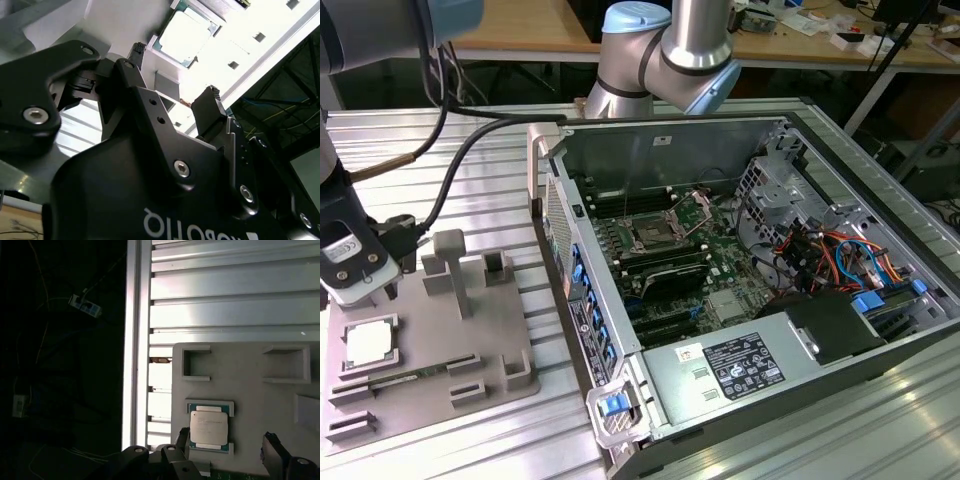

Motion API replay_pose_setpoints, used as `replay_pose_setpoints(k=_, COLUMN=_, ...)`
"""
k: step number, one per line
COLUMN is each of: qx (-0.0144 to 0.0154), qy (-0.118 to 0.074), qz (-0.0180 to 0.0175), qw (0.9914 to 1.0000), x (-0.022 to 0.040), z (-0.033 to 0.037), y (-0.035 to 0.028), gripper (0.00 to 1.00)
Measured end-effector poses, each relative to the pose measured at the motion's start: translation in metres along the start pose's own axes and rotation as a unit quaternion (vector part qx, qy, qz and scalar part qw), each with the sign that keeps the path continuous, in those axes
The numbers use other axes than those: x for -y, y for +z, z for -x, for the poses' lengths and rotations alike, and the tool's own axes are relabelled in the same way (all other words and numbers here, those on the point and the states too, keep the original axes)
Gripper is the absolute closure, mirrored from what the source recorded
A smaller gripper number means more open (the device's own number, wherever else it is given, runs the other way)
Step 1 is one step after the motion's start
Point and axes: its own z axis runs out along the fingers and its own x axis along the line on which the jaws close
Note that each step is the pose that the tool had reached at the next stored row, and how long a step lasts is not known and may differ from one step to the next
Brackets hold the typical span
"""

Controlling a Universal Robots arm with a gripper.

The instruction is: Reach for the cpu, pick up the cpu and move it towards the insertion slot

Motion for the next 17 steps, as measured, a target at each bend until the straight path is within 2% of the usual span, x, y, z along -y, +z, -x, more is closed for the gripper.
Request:
replay_pose_setpoints(k=3, qx=-0.0001, qy=0.000, qz=0.0000, qw=1.00000, x=0.0002, z=0.0000, y=0.0043, gripper=0.34)
replay_pose_setpoints(k=17, qx=0.0000, qy=0.000, qz=0.0016, qw=1.00000, x=0.0004, z=-0.0002, y=0.0045, gripper=0.34)
